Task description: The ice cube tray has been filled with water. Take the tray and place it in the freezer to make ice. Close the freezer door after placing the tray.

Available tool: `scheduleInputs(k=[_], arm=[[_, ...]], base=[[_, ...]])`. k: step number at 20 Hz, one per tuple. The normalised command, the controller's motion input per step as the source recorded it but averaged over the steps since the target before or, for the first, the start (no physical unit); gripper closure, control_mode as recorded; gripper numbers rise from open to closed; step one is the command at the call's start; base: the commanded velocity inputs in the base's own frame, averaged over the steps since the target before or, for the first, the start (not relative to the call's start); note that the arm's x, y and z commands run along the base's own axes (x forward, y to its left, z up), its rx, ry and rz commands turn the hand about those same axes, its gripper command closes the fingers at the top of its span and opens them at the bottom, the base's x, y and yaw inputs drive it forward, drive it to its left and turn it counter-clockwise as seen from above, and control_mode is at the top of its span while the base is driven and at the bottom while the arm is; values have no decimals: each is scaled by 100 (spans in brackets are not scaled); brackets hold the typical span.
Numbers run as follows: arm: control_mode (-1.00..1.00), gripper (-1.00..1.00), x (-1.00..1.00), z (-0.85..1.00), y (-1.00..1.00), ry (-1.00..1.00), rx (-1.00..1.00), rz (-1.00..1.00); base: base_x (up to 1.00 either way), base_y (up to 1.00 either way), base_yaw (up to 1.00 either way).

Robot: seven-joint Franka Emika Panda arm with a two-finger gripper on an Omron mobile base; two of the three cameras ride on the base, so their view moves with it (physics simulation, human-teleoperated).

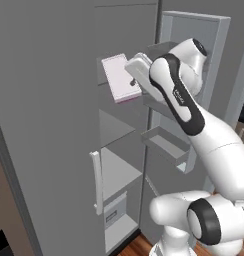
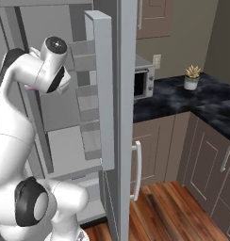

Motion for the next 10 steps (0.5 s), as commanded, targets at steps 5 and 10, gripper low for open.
scheduleInputs(k=[5,10], arm=[[-100,100,63,25,2,-6,0,0],[-100,100,65,26,20,-2,0,0]], base=[[0,0,0],[0,0,0]])
